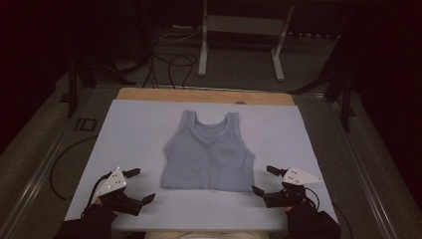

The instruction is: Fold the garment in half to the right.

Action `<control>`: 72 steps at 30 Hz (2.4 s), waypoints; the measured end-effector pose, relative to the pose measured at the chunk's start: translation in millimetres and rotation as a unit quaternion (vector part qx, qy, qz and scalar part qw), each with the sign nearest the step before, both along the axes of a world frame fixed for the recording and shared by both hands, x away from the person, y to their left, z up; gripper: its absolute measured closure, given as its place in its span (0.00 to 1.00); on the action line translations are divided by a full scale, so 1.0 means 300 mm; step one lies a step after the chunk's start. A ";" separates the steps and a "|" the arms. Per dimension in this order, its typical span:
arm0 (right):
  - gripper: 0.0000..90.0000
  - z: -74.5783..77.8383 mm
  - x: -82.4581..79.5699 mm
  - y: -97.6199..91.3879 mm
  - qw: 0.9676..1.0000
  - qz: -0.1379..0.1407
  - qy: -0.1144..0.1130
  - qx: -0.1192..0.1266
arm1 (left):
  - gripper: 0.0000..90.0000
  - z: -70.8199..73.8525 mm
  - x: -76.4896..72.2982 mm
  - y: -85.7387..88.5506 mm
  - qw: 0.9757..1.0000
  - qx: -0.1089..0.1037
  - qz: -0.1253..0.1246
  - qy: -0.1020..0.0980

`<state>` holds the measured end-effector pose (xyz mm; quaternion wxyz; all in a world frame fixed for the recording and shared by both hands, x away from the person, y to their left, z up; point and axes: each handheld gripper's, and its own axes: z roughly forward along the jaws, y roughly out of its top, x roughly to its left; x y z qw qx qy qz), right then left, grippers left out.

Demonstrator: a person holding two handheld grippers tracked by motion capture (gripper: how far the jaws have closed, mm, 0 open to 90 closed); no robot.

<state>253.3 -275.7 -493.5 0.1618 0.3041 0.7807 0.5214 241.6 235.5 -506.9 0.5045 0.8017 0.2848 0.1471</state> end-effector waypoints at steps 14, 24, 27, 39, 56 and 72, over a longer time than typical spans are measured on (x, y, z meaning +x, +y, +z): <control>0.10 0.008 0.008 0.006 1.000 -0.006 0.016 -0.006 | 0.00 0.015 0.002 -0.013 1.000 0.012 -0.015 0.003; 0.10 0.103 0.006 0.048 1.000 -0.007 0.006 0.003 | 0.00 0.090 0.004 -0.051 0.999 0.020 -0.039 0.004; 0.10 0.151 0.015 0.061 1.000 0.004 0.000 0.006 | 0.00 0.128 0.008 -0.055 0.999 0.023 -0.046 -0.002; 0.10 0.340 0.097 0.142 0.999 0.032 -0.035 0.016 | 0.00 0.253 0.025 -0.064 0.997 0.022 -0.067 -0.030; 0.10 0.497 0.318 0.334 0.996 0.061 -0.059 0.018 | 0.00 0.321 0.075 -0.136 0.993 0.053 -0.091 -0.056; 0.10 0.447 0.518 0.555 0.996 0.088 -0.012 0.006 | 0.00 0.268 0.113 -0.172 0.992 0.090 -0.087 -0.009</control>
